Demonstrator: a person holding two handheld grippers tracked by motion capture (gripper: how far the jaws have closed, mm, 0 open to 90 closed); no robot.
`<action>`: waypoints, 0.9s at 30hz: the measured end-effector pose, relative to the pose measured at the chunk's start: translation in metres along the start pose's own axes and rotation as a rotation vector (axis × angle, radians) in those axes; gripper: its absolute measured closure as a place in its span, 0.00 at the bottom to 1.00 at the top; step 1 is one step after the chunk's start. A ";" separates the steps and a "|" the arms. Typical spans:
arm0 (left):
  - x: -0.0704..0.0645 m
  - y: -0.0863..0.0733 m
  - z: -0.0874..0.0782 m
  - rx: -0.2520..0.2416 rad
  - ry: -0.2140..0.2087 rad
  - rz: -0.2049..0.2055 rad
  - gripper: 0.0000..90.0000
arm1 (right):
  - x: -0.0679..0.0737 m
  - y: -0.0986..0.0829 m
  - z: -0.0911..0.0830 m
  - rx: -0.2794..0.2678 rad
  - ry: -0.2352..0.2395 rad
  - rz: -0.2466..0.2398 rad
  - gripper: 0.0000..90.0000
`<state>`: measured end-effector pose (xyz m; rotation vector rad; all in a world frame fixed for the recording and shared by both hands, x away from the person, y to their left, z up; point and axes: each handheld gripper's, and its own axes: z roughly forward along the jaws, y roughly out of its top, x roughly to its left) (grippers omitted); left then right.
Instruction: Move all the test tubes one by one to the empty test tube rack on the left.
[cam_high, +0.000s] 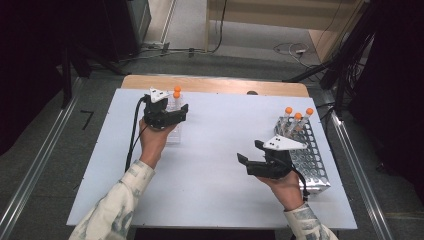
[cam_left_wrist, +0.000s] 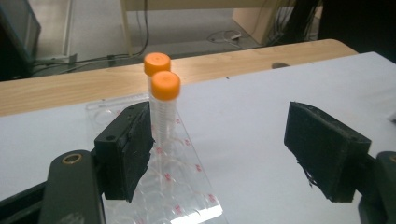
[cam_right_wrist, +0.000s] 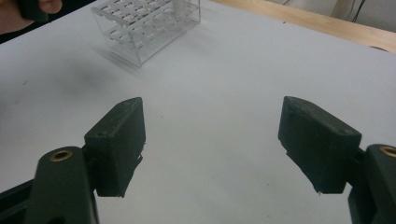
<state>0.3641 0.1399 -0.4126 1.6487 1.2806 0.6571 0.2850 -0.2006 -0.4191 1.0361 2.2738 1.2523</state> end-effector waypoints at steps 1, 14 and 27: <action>-0.002 -0.002 -0.003 -0.002 -0.004 0.003 0.27 | 0.000 0.000 -0.001 -0.001 -0.002 0.006 0.24; -0.020 -0.029 -0.027 0.002 -0.022 0.066 0.23 | -0.019 -0.005 -0.020 -0.013 -0.053 0.047 0.24; -0.021 -0.040 -0.042 0.009 -0.093 0.026 0.20 | -0.039 -0.006 -0.041 -0.027 -0.133 0.059 0.24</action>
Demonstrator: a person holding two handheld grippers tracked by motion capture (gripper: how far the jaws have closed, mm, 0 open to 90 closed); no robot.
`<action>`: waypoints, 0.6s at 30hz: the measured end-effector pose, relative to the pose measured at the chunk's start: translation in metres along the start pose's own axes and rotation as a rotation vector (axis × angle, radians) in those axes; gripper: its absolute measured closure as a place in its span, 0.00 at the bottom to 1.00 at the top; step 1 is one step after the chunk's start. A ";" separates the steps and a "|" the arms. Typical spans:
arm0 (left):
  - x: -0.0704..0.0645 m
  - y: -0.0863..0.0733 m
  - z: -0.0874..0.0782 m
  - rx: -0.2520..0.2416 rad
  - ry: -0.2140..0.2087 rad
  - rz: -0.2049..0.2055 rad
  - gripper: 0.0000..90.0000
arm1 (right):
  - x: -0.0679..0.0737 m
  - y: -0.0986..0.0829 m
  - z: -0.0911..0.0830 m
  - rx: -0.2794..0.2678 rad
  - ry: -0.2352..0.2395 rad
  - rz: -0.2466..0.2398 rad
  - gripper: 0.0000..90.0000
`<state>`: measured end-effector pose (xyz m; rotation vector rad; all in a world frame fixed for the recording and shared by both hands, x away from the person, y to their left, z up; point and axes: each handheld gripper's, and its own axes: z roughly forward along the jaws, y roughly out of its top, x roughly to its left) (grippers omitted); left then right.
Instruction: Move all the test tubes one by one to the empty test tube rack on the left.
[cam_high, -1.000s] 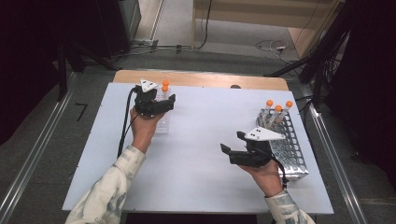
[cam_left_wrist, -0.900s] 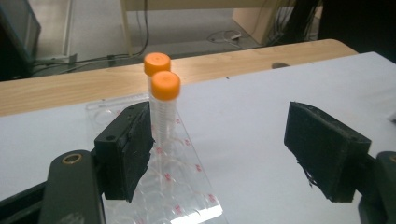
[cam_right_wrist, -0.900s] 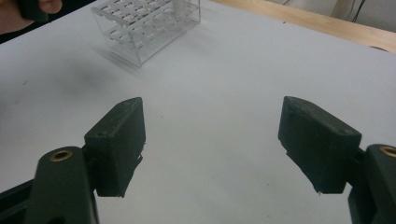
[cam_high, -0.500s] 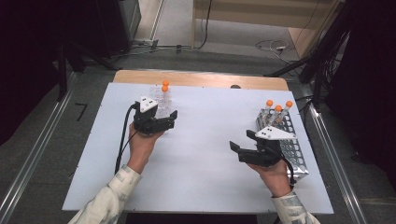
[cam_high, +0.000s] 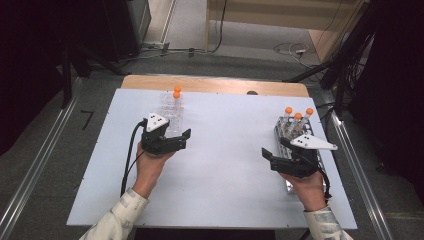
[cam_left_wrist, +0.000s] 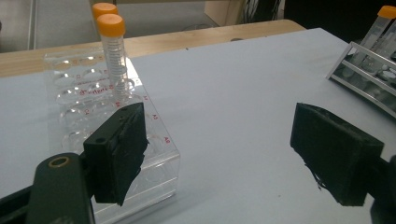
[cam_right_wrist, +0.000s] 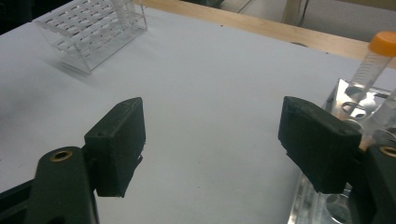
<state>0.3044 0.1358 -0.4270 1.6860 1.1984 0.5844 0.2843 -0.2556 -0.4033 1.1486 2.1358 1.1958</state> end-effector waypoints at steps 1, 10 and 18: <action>0.000 0.000 -0.001 -0.004 0.000 -0.001 0.20 | -0.001 0.000 -0.002 0.001 -0.007 0.003 0.24; 0.000 -0.003 -0.005 -0.014 -0.004 -0.005 0.19 | -0.031 0.002 -0.022 -0.027 -0.088 0.037 0.24; -0.001 -0.005 -0.003 -0.003 -0.012 0.001 0.19 | -0.067 -0.003 -0.029 -0.025 -0.173 0.073 0.24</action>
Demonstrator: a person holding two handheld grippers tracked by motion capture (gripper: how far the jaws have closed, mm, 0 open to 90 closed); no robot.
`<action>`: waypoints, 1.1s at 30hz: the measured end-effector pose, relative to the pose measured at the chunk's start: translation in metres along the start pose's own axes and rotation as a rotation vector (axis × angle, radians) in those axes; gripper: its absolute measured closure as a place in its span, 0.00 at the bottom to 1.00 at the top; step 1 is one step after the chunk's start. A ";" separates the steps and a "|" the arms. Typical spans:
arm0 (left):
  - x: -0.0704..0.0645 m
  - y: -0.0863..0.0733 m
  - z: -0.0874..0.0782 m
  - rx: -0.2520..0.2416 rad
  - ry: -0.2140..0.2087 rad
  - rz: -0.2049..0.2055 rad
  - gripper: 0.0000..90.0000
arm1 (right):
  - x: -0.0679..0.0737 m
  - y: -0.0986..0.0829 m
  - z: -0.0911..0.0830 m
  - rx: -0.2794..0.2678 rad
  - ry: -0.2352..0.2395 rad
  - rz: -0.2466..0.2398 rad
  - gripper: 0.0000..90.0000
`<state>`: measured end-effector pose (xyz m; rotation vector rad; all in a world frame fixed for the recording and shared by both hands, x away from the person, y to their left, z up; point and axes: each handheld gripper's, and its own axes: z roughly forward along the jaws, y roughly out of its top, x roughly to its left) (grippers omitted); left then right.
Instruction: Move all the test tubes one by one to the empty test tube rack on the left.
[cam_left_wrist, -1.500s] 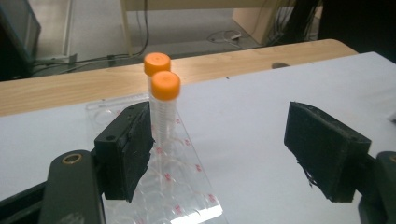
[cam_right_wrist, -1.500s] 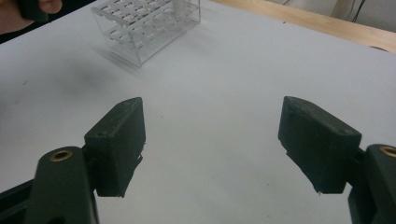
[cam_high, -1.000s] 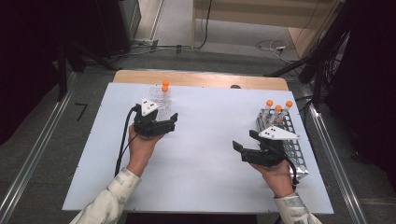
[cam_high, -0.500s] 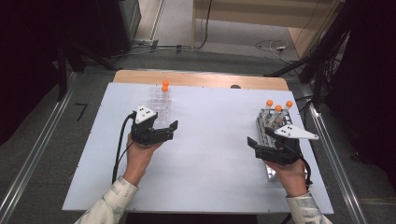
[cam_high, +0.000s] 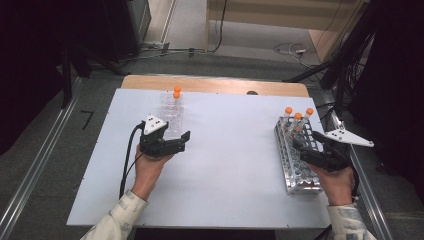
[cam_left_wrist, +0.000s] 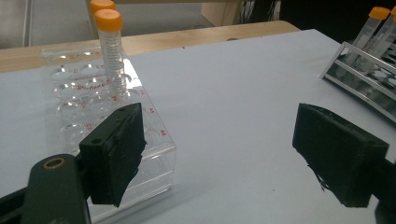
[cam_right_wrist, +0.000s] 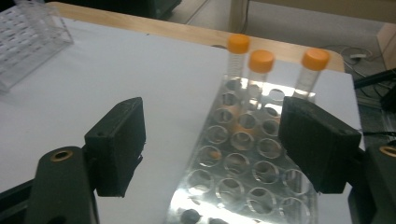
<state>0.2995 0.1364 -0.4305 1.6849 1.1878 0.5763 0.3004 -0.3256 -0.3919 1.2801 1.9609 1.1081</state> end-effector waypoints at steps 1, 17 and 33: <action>0.000 0.000 0.000 0.001 0.000 -0.001 0.19 | -0.005 0.000 0.001 -0.002 -0.008 0.005 0.24; -0.001 -0.001 0.001 -0.002 -0.024 -0.017 0.19 | -0.064 -0.005 0.037 -0.010 -0.072 0.074 0.32; -0.003 0.000 -0.003 -0.007 -0.043 -0.021 0.19 | -0.088 0.003 0.080 0.004 -0.039 0.038 0.52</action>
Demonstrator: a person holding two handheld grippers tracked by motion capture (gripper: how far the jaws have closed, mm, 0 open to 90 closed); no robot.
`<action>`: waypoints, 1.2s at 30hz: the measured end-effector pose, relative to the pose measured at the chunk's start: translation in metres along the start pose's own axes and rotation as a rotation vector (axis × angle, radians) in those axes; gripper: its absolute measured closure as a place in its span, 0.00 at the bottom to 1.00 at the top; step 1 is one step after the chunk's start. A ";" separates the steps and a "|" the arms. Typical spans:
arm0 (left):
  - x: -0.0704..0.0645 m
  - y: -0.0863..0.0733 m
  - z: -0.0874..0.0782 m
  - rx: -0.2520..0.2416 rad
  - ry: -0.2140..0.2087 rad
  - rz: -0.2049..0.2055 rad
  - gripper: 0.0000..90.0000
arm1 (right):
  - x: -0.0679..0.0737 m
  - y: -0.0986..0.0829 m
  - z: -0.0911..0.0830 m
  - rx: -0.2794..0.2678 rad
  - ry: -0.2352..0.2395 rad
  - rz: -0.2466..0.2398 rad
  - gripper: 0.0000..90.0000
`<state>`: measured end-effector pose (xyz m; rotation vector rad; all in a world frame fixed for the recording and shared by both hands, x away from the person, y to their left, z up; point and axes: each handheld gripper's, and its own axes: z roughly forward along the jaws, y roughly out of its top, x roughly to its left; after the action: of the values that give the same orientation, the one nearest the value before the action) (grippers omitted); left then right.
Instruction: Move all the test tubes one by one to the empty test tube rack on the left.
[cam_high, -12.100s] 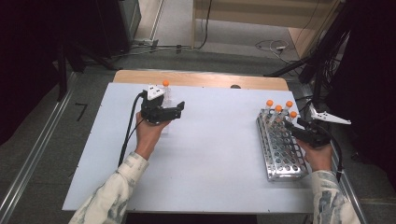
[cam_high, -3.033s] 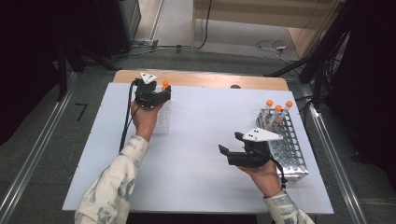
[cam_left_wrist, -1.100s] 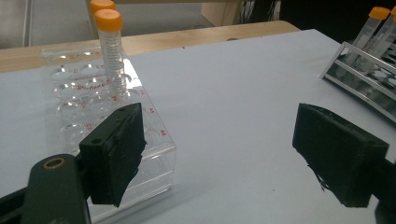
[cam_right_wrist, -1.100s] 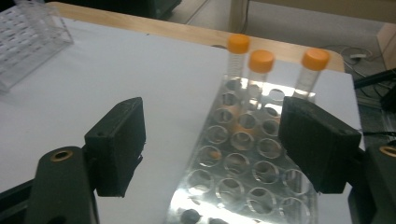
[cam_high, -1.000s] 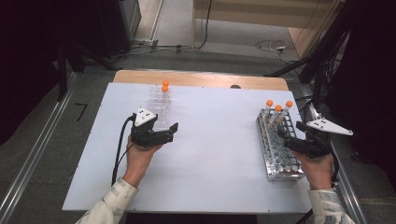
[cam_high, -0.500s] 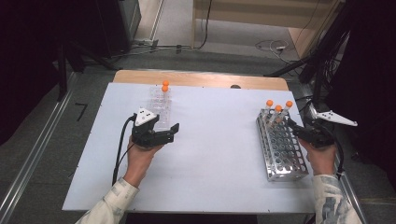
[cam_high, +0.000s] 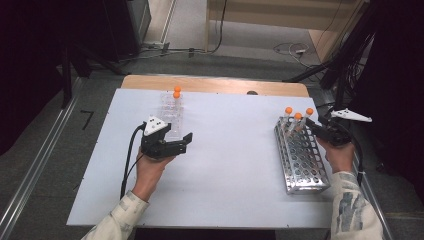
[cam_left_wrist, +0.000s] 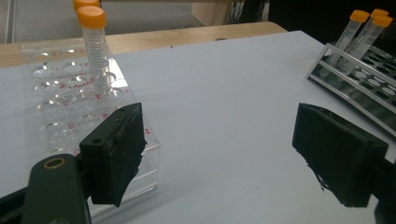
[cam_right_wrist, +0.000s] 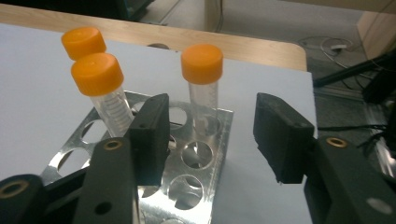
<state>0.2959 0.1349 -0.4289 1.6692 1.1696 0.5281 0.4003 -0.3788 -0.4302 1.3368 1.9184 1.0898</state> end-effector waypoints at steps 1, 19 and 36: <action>0.000 0.000 0.000 -0.002 -0.005 -0.001 0.19 | 0.000 0.000 0.001 -0.005 0.002 -0.004 0.54; 0.000 -0.002 0.001 0.014 -0.001 0.005 0.19 | -0.007 0.002 0.026 0.029 0.047 -0.044 0.66; 0.000 -0.001 0.000 0.005 -0.008 -0.007 0.19 | -0.005 0.004 0.021 -0.017 0.047 -0.054 0.79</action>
<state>0.2955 0.1354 -0.4299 1.6695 1.1716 0.5134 0.4212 -0.3763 -0.4374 1.2535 1.9626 1.1177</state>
